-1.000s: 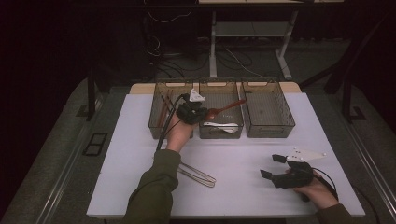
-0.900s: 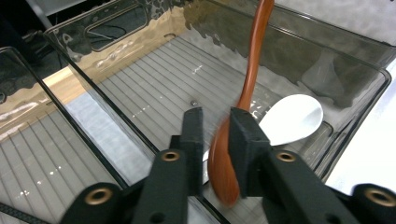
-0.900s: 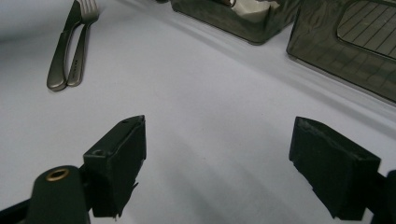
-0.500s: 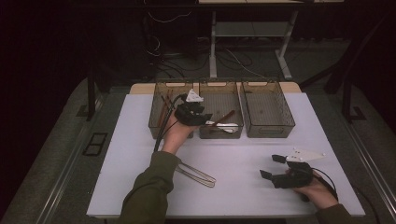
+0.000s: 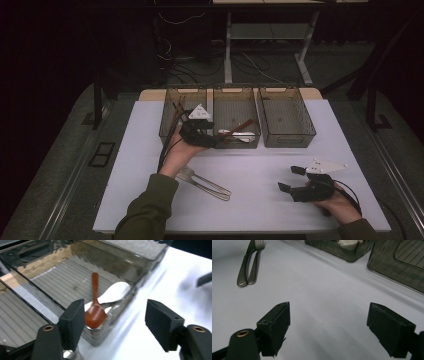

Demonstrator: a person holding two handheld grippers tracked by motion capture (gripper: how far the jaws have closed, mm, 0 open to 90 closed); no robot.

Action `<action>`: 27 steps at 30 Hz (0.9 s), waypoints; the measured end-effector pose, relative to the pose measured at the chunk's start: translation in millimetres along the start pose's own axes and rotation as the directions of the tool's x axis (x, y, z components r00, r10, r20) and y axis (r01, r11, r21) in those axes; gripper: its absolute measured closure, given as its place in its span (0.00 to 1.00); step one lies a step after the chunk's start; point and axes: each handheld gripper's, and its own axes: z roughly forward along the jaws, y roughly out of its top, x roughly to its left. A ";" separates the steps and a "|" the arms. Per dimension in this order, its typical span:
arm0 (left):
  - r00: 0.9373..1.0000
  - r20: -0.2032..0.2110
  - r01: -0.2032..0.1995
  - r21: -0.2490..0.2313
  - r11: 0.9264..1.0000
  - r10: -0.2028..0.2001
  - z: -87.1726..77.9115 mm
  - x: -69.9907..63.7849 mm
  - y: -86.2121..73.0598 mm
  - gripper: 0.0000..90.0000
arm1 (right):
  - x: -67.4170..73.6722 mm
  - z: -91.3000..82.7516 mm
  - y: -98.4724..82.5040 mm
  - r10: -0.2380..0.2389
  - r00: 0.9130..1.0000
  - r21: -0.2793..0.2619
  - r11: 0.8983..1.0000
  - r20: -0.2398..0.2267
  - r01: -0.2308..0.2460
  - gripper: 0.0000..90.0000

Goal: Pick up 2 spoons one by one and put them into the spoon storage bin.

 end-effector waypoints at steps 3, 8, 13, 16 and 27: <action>1.000 0.012 -0.010 0.006 1.000 0.010 -5.2 -9.3 -7.1 0.30 | 0.1 0.0 0.0 0.000 1.000 0.001 1.000 0.000 0.000 0.20; 0.999 0.020 -0.042 0.017 0.999 0.041 -16.2 -22.5 -23.7 0.32 | 0.4 0.2 0.0 -0.004 1.000 0.000 1.000 0.002 0.004 0.20; 0.999 0.004 -0.054 0.046 0.998 0.053 -28.3 -27.1 -46.2 0.53 | 0.4 0.0 0.1 -0.001 1.000 0.002 1.000 0.002 0.001 0.20; 0.999 -0.004 -0.050 0.070 0.996 0.050 -37.5 -24.7 -61.0 0.68 | 0.7 0.4 0.2 -0.003 1.000 0.001 1.000 0.002 0.003 0.20; 0.994 -0.099 -0.020 0.160 0.987 0.036 -68.8 -9.0 -103.9 0.99 | 1.2 0.5 0.3 -0.007 1.000 0.000 1.000 0.002 0.007 0.20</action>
